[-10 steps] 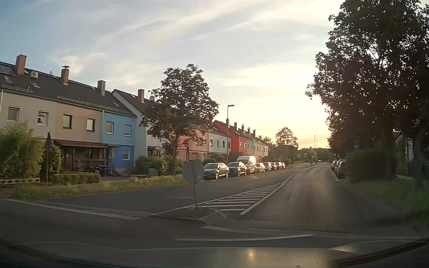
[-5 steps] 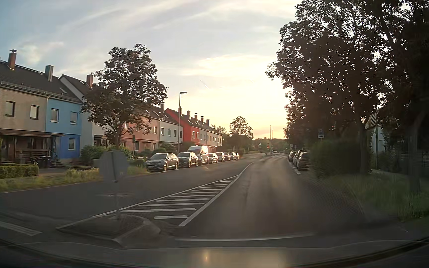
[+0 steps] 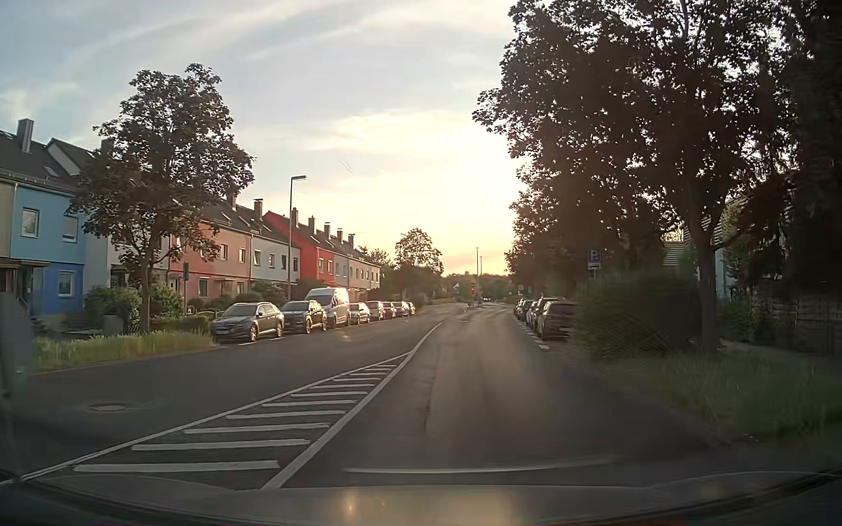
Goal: Follow the waypoints while adhering to traffic rules and regulations
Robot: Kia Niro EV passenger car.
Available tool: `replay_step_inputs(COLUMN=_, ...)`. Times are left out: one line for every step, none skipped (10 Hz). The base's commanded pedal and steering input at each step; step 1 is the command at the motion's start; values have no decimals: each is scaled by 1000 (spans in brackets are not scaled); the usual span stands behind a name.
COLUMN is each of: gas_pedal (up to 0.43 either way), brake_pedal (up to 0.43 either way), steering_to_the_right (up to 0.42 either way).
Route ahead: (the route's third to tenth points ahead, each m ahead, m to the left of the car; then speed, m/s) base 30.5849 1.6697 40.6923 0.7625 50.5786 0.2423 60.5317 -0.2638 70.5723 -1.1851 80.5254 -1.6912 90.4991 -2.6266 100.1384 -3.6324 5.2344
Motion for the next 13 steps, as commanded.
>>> replay_step_inputs(gas_pedal=169, brake_pedal=0, steering_to_the_right=53)
replay_step_inputs(gas_pedal=177, brake_pedal=0, steering_to_the_right=48)
replay_step_inputs(gas_pedal=248, brake_pedal=0, steering_to_the_right=46)
replay_step_inputs(gas_pedal=248, brake_pedal=0, steering_to_the_right=34)
replay_step_inputs(gas_pedal=248, brake_pedal=0, steering_to_the_right=19)
replay_step_inputs(gas_pedal=248, brake_pedal=0, steering_to_the_right=12)
replay_step_inputs(gas_pedal=248, brake_pedal=0, steering_to_the_right=9)
replay_step_inputs(gas_pedal=248, brake_pedal=0, steering_to_the_right=8)
replay_step_inputs(gas_pedal=268, brake_pedal=0, steering_to_the_right=9)
replay_step_inputs(gas_pedal=268, brake_pedal=0, steering_to_the_right=8)
replay_step_inputs(gas_pedal=287, brake_pedal=0, steering_to_the_right=7)
replay_step_inputs(gas_pedal=287, brake_pedal=0, steering_to_the_right=6)
replay_step_inputs(gas_pedal=287, brake_pedal=0, steering_to_the_right=6)
